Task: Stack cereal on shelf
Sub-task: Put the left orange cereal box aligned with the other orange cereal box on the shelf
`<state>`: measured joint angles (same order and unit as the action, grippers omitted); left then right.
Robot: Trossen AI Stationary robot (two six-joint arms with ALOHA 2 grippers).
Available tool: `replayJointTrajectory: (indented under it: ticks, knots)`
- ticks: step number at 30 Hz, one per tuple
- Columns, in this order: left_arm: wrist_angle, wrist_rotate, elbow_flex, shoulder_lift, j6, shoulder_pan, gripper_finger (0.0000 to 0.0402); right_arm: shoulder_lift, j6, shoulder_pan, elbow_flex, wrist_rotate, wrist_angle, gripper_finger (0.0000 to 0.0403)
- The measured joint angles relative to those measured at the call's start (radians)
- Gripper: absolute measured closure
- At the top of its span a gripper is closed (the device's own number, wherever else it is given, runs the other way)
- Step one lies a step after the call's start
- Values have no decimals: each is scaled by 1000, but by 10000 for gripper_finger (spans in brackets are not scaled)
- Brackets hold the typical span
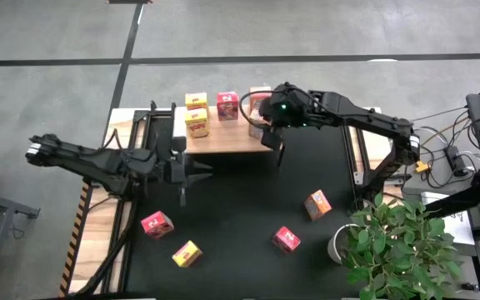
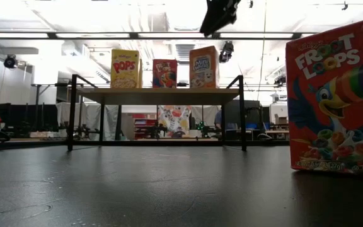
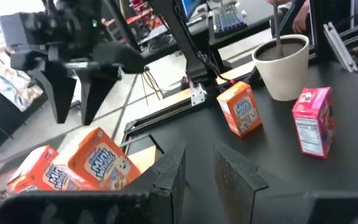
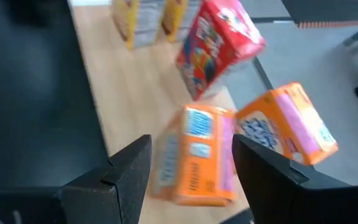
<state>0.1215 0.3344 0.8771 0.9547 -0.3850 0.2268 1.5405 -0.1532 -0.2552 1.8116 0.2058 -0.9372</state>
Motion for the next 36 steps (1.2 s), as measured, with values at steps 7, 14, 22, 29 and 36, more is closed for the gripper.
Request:
replayJointTrajectory:
  ticks: [7,14,22,29,36]
  knots:
    - [-103,0,-73,-17,-69,-5,338,-7,3,114,3,0,1,206]
    - [-173,0,-134,-25,-120,-8,338,6,61,184,-97,16,10,271]
    - [-139,48,-134,-65,-131,-8,338,7,170,178,-290,329,86,373]
    - [-124,50,-153,-89,-133,-8,338,6,163,149,-340,372,172,394]
    - [-120,50,-154,-100,-134,-8,338,6,98,96,-347,400,173,394]
